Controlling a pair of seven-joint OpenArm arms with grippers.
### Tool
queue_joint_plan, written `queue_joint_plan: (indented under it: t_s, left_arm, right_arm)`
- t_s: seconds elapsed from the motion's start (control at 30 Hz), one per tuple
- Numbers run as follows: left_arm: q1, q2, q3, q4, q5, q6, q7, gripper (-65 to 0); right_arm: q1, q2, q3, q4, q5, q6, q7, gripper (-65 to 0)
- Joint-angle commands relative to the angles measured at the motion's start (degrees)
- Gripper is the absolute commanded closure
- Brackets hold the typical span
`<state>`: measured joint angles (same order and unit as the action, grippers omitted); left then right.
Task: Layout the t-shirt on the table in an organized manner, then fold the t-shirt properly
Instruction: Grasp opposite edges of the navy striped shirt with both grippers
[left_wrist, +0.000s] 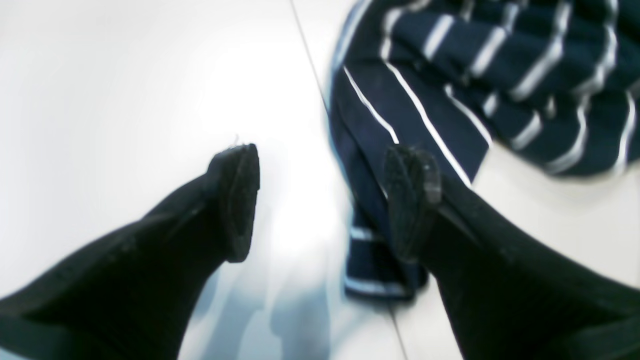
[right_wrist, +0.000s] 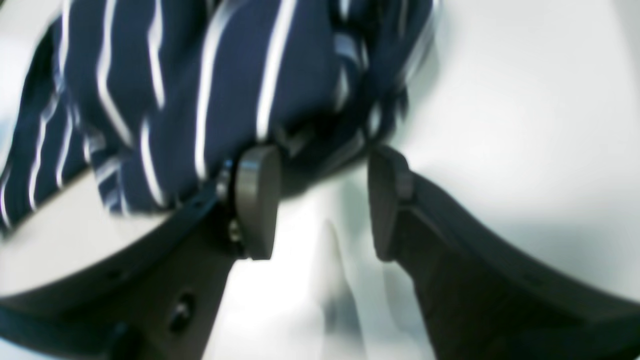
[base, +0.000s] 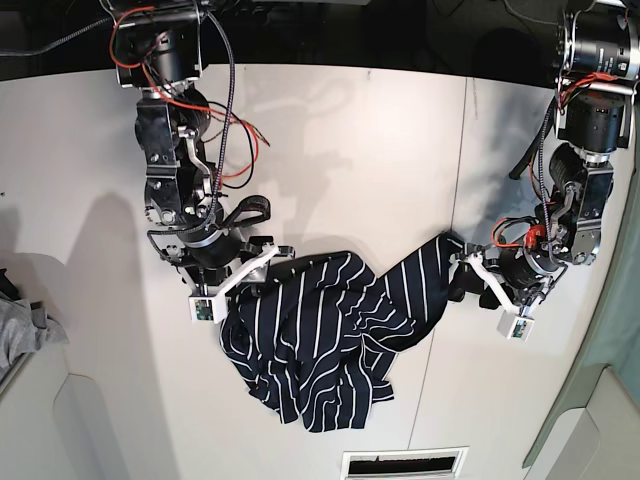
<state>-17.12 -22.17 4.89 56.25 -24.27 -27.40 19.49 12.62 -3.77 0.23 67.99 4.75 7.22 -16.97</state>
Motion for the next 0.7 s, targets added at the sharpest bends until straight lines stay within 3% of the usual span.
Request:
queue_joint_plan:
  t_s: [0.0, 0.2, 0.4, 0.53, 0.6, 0.67]
  left_arm:
    - [-2.25, 0.2, -0.24, -1.16, -0.76, -0.24, -1.66, -41.5]
    - [-5.22, 3.98, -0.24, -8.48, -0.7, -0.28, -2.97, -41.5]
    - [-5.22, 6.67, -0.24, -10.84, 0.79, -0.07, -3.48, -41.5]
    - [-5.25, 7.08, -0.24, -10.84, 2.8, 3.85, -3.82, -39.8]
    - [-5.22, 7.08, -0.24, -10.84, 4.22, 3.82, -3.5, -27.7]
    - [-5.25, 7.06, -0.24, -10.84, 5.33, 3.8, -2.4, -9.3]
  right_arm:
    - [2.01, -0.07, 0.57, -1.44, 0.04, 0.39, 1.27, -28.6]
    - [8.35, -0.02, 2.36, -14.8, -0.98, 0.46, 6.86, -28.6]
    - [11.82, -0.02, 2.43, -21.53, -1.38, 0.5, 8.68, -28.6]
    - [12.28, -0.07, 2.43, -22.38, -1.42, 0.52, 9.9, -27.7]
    - [12.31, -0.07, 2.43, -22.58, -2.08, 0.52, 9.92, -22.6]
    - [12.33, -0.07, 2.43, -22.58, -4.04, 0.55, 10.01, -14.1]
